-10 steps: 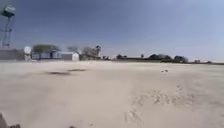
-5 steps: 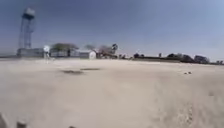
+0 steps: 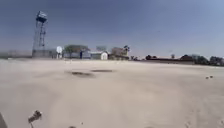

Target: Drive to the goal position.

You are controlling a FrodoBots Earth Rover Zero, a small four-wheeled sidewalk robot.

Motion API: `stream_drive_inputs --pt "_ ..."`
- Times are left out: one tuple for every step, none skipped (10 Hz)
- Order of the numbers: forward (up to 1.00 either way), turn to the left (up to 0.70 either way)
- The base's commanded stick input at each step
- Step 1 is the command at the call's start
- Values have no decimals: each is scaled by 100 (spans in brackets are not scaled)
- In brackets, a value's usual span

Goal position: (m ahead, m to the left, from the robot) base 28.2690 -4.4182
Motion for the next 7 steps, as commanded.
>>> stream_drive_inputs --pt "85 0" --pt "85 0" --pt "85 0" --pt "85 0" --pt "85 0" --pt "85 0" --pt "85 -3"
